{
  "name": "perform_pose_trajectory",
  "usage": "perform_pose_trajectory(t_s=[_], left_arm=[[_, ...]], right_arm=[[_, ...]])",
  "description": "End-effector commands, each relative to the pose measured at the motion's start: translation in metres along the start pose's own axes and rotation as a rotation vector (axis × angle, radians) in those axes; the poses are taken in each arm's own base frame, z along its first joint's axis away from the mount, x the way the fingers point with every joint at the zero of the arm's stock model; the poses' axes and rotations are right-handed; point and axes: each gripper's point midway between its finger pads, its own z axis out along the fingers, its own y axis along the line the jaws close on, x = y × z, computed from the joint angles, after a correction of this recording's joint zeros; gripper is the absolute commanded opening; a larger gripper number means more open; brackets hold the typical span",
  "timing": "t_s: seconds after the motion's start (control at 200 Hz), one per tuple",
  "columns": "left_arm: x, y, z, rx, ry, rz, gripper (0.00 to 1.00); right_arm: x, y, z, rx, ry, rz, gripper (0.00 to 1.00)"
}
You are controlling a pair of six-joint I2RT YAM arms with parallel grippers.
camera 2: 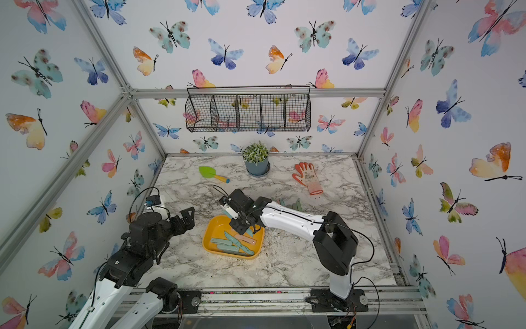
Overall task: Take the fruit knife out of the storage box
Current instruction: Place the fruit knife at the center of the board.
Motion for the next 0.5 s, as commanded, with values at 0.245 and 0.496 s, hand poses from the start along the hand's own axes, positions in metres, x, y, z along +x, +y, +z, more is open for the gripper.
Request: perform_pose_trajectory(t_s=[0.245,0.496], left_arm=[[0.029,-0.066,0.01,0.352,0.169,0.103,0.99],[0.037,-0.073,0.011,0.376,0.218,0.12,0.98]], right_arm=[[0.053,-0.134,-0.053,0.219,-0.082,0.362,0.16],[0.115,-0.199,-0.065,0.318,-0.06,0.567,0.16]])
